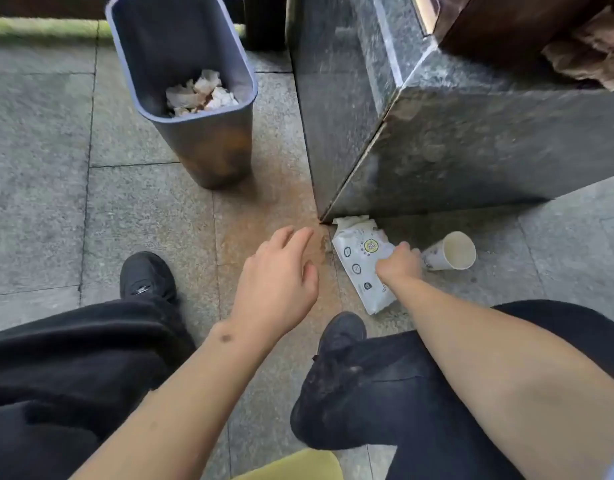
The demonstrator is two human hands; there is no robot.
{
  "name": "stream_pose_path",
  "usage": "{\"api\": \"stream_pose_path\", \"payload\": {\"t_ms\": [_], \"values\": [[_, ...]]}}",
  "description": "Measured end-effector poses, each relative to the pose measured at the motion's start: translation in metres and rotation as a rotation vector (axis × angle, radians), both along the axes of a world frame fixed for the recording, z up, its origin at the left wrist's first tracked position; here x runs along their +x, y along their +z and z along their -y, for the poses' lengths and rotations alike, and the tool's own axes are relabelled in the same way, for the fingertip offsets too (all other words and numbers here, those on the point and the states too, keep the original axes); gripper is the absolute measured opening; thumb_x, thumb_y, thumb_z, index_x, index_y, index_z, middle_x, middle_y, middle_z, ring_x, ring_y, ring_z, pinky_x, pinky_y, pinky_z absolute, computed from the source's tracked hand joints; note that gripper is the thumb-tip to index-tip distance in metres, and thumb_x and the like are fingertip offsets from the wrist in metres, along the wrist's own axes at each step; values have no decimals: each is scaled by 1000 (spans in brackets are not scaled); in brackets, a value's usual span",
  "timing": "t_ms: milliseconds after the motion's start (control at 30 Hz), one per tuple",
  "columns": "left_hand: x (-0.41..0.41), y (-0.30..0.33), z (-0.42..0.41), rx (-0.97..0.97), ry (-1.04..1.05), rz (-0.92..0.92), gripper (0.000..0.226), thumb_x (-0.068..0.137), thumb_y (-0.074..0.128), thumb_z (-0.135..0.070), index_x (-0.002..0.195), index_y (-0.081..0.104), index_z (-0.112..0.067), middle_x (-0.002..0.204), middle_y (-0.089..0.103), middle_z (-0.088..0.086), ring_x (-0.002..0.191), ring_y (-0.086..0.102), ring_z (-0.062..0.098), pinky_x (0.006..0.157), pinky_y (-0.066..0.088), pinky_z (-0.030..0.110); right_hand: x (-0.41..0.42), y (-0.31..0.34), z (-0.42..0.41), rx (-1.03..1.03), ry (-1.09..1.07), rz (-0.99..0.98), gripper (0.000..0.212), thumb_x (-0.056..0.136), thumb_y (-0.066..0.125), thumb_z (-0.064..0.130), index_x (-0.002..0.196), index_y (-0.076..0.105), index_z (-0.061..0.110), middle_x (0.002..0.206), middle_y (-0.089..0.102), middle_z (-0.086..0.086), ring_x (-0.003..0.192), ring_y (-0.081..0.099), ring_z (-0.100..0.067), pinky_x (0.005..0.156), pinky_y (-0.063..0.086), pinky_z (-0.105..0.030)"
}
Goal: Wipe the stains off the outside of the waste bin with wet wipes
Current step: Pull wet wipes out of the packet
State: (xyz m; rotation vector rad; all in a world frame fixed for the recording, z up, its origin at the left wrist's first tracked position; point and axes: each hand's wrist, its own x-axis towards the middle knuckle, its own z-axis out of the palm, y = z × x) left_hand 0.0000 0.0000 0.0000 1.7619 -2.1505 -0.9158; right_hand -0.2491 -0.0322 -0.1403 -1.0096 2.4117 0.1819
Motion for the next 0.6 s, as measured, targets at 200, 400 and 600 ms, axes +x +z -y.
{"api": "stream_pose_path", "payload": {"t_ms": [200, 400, 600], "values": [[3, -14, 0, 31, 1, 22, 55, 92, 51, -28, 145, 41, -26, 148, 43, 5, 131, 46, 27, 102, 43, 44, -8, -27, 32, -7, -21, 83, 56, 90, 49, 10, 145, 35, 14, 143, 43, -17, 127, 49, -39, 98, 43, -40], [13, -31, 0, 89, 45, 24, 56, 93, 52, -28, 148, 38, -28, 148, 42, 0, 132, 44, 21, 105, 41, 41, -18, -48, 36, 81, -193, 206, 47, 95, 42, 4, 142, 42, 9, 126, 57, -17, 79, 70, -32, 53, 55, -33], [6, -33, -5, 115, 9, 38, 61, 93, 54, -30, 150, 33, -26, 147, 42, -3, 130, 44, 18, 104, 40, 35, -15, -47, 33, 32, -107, 157, 48, 88, 56, 16, 136, 53, 8, 131, 60, -16, 118, 60, -34, 90, 54, -39]]}}
